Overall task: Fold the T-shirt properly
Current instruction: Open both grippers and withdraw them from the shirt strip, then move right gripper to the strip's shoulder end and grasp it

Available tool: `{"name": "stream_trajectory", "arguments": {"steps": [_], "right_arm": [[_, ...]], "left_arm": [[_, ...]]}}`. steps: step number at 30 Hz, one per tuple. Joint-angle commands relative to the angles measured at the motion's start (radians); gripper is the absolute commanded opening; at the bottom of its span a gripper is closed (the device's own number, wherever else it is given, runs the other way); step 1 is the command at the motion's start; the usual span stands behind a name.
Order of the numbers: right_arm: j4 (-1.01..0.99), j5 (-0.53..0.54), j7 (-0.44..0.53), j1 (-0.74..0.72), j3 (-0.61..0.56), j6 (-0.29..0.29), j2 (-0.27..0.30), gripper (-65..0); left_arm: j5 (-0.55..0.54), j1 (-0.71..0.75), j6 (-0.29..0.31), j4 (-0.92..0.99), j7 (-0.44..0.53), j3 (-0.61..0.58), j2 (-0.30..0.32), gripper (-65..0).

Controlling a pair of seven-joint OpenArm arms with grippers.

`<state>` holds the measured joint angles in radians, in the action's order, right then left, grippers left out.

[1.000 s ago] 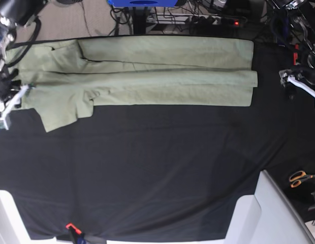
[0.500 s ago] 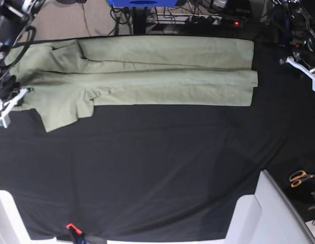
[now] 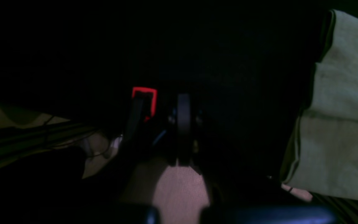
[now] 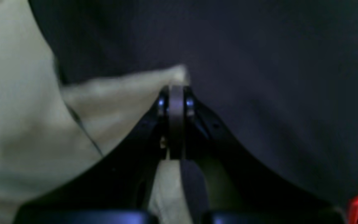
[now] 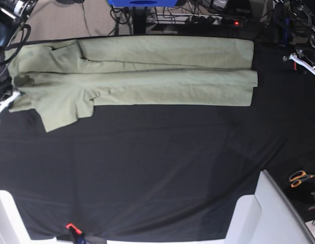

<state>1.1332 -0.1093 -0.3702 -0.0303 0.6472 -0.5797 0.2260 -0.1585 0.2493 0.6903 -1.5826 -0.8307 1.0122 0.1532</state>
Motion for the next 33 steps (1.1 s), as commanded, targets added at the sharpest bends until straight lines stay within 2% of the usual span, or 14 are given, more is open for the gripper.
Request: {"name": "stream_trajectory", "arguments": {"steps": [1,3,4,6,9,11,13,14,17,19,22,25,30,33], "right_arm": [[0.083,0.012,0.033,-0.004,0.004,0.039,0.006,-65.0],[0.219,0.012,0.036,0.023,-0.007,0.091,-0.029,-65.0],[0.281,0.012,0.033,0.040,-0.013,0.089,-0.049,-64.8],[0.334,0.012,0.026,0.053,-0.076,0.066,-0.063,-64.7],[0.318,0.012,-0.065,0.020,-0.191,-0.001,-0.061,-62.7],[0.265,0.012,-0.135,-0.035,-0.228,-0.049,-0.061,-54.3],[0.198,0.012,-0.195,-0.090,-0.232,-0.084,-0.063,-42.9],[0.150,0.012,-0.215,-0.116,-0.232,-0.104,-0.063,-35.0],[0.032,0.012,-0.197,-0.168,-0.231,-0.118,-0.061,-14.3],[-0.035,0.012,-0.166,-0.191,-0.231,-0.118,-0.060,-9.2],[-0.150,0.012,-0.120,-0.222,-0.232,-0.118,-0.035,-13.5],[-0.246,0.012,-0.091,-0.250,-0.234,-0.118,-0.026,-20.0],[-0.341,0.012,-0.029,-0.265,-0.234,-0.118,-0.023,-27.0],[-0.381,0.012,-0.013,-0.276,-0.234,-0.118,-0.023,-36.6]], "left_arm": [[-0.011,-0.001,0.008,-0.015,0.015,0.004,0.018,-65.0],[-0.011,-0.001,0.008,-0.015,0.015,0.006,0.018,-65.0],[-0.011,-0.001,0.008,-0.015,0.015,0.006,0.018,-65.0],[-0.011,-0.001,0.008,-0.015,0.015,0.006,0.018,-65.0],[-0.013,-0.001,0.008,-0.015,0.015,0.006,0.016,-65.0],[-0.013,-0.001,0.008,-0.015,0.015,0.006,0.015,-65.0],[-0.013,-0.001,0.008,-0.015,0.015,0.006,0.015,-65.0],[-0.013,-0.001,0.008,-0.015,0.015,0.006,0.016,-65.0],[-0.013,0.000,0.008,-0.014,0.015,0.006,0.019,-65.0],[-0.013,0.012,0.008,-0.014,0.017,0.006,0.021,-65.0],[-0.013,0.015,0.008,-0.014,0.017,0.006,0.029,-65.0],[-0.013,0.017,0.008,-0.011,0.017,0.006,0.032,-65.0],[-0.013,0.014,0.008,0.023,0.017,0.006,0.042,-65.0],[-0.013,0.012,0.008,0.044,0.017,0.006,0.046,-65.0]]}}
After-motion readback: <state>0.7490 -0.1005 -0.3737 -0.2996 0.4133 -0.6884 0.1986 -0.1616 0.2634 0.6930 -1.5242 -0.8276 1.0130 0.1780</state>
